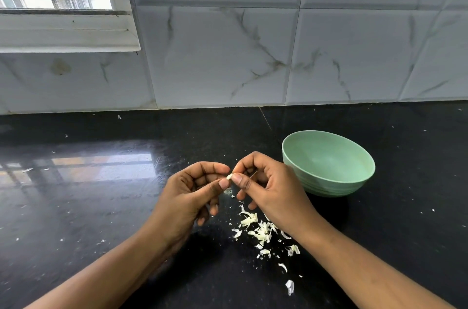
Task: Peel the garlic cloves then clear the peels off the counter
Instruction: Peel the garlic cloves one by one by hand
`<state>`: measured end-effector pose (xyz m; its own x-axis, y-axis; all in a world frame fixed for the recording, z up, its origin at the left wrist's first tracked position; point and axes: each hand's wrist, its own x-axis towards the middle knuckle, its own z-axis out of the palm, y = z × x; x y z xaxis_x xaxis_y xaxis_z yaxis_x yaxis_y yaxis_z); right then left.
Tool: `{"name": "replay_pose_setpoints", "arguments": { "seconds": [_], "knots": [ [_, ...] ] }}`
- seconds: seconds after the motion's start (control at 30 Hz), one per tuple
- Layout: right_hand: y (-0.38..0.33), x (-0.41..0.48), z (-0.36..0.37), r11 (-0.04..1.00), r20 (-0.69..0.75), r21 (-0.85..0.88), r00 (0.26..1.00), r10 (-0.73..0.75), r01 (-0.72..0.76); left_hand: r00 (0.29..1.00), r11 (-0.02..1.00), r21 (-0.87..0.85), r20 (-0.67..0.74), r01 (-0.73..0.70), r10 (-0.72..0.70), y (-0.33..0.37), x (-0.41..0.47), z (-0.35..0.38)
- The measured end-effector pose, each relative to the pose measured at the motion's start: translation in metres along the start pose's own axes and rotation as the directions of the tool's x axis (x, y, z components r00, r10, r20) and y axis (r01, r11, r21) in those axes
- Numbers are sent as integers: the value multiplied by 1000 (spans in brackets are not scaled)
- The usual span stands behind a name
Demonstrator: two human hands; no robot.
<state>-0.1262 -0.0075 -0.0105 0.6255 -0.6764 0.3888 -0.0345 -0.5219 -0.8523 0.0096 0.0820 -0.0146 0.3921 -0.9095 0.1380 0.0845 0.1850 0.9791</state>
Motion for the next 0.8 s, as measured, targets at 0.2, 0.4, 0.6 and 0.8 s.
{"name": "replay_pose_setpoints", "arguments": {
  "seconds": [0.2, 0.4, 0.6, 0.8],
  "knots": [
    [1, 1, 2, 981, 54, 156, 992, 112, -119, 996, 996, -71, 74, 51, -45, 0, 0, -1],
    [1, 1, 4, 958, 93, 248, 988, 126, -146, 981, 982, -159, 181, 103, -74, -1, -1, -3],
    [2, 0, 4, 970, 92, 213, 991, 101, -119, 975, 977, -186, 212, 100, -60, -2, 1, -7],
    [0, 3, -5, 988, 143, 136, 988, 59, -79, 980, 981, -172, 194, 87, -53, -5, 1, -8]
  ]
}}
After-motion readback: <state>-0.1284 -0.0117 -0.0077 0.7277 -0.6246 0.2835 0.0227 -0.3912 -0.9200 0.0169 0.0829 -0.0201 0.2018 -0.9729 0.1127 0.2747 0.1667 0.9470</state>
